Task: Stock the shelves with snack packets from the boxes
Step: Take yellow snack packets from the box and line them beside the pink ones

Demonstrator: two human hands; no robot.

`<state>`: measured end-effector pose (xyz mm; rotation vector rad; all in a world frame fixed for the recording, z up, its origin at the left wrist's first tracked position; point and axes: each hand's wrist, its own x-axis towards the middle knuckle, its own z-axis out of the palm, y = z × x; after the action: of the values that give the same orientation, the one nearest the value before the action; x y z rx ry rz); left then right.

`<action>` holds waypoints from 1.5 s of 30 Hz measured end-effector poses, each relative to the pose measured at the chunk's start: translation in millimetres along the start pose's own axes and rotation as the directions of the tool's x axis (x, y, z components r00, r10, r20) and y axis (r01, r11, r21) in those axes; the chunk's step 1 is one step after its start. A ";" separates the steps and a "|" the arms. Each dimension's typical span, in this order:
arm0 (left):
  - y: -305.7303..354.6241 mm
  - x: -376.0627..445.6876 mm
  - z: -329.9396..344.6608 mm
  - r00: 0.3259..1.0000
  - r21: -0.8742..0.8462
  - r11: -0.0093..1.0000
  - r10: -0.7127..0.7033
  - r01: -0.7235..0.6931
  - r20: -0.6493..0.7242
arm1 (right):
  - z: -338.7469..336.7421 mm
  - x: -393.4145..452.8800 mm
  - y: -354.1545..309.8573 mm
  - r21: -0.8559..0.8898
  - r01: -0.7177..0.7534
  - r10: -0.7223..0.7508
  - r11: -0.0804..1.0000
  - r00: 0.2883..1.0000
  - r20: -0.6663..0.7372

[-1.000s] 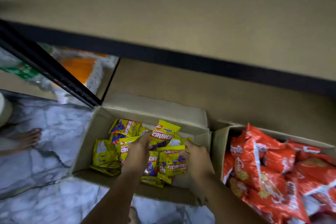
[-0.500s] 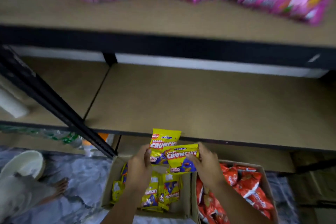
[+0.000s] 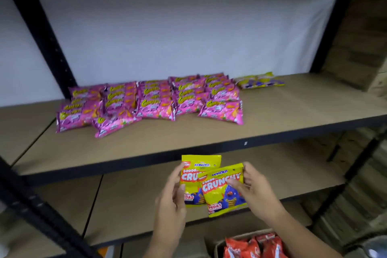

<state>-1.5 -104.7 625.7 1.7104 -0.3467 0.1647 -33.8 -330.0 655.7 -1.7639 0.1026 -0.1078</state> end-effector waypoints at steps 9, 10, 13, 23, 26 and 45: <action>84.8 54.4 65.4 0.984 -0.144 0.977 0.168 -0.159 0.055 | -87.6 -2.9 -68.8 0.025 0.265 -0.249 0.964 0.929 -0.275; 92.1 60.6 75.2 0.987 -0.181 0.974 0.147 -0.134 0.065 | -97.2 0.0 -72.4 0.041 0.289 -0.264 0.956 0.917 -0.300; 105.2 83.2 106.6 0.988 -0.207 0.970 0.142 -0.126 0.067 | -126.3 13.1 -77.4 0.091 0.333 -0.281 0.939 0.891 -0.355; 128.0 179.9 246.4 0.990 -0.279 0.950 0.138 -0.138 -0.019 | -264.2 107.2 -56.1 0.115 0.325 -0.254 0.939 0.878 -0.406; 123.2 214.1 291.6 0.993 -0.283 0.952 0.101 -0.113 -0.057 | -306.3 148.1 -45.1 0.071 0.306 -0.254 0.949 0.879 -0.403; 43.2 368.1 349.4 0.965 0.311 0.950 0.043 0.041 -0.259 | -360.9 386.0 23.1 -0.185 0.204 -0.255 0.961 0.911 -0.323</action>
<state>301.8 -503.4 718.0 1.9735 -0.1268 0.4649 301.9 -735.2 709.0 -1.8852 0.1586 -0.5966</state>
